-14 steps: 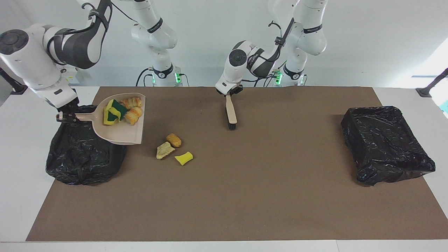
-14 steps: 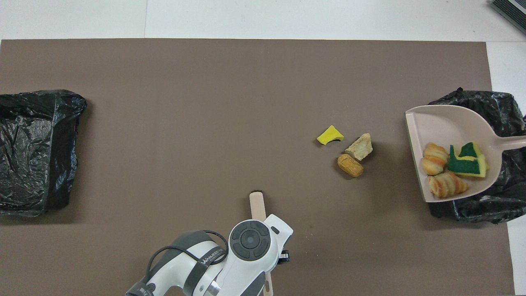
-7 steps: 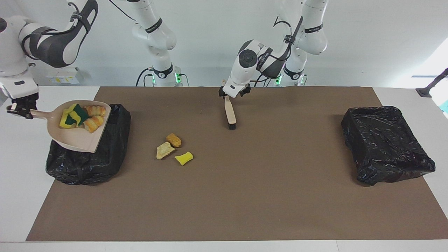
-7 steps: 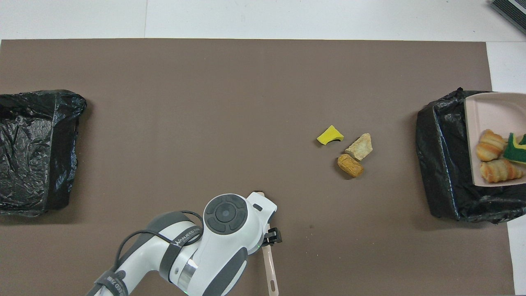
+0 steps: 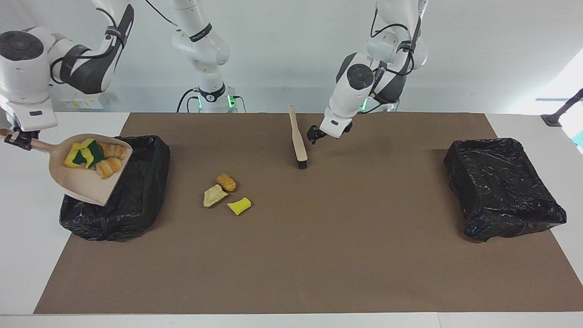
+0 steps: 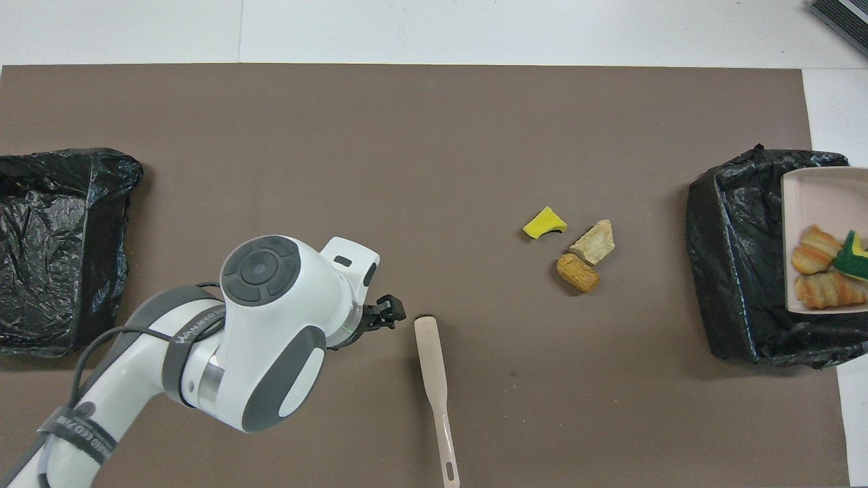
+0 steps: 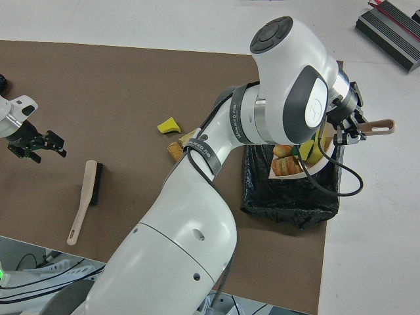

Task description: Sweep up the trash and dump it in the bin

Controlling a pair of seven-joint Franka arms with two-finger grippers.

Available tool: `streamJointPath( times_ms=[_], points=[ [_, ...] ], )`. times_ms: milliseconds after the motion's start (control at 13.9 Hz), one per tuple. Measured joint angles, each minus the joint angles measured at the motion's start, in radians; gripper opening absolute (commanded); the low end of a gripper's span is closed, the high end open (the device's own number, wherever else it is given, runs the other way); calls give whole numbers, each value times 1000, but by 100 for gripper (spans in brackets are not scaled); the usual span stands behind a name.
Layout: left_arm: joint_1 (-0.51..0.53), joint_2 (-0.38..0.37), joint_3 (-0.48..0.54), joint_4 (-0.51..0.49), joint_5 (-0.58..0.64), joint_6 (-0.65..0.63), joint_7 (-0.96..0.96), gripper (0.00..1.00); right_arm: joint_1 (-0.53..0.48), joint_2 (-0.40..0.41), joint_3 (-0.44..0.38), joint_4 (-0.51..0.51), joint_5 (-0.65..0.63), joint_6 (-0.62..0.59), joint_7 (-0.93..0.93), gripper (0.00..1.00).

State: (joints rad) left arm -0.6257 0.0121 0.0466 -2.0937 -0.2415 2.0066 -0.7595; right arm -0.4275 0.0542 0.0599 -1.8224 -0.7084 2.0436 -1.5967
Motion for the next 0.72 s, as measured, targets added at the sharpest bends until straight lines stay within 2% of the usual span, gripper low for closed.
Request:
streamJointPath(
  times_ms=[144, 288, 719],
  points=[
    [75, -15, 1, 6, 7, -22, 61, 100, 47, -49, 2, -73, -117, 0, 84, 0],
    [152, -30, 1, 7, 21, -53, 178, 100, 68, -75, 3, -100, -198, 4, 110, 0],
    [403, -51, 3, 7, 56, -92, 593, 100, 56, -82, -2, -109, -249, 42, 123, 0]
  ],
)
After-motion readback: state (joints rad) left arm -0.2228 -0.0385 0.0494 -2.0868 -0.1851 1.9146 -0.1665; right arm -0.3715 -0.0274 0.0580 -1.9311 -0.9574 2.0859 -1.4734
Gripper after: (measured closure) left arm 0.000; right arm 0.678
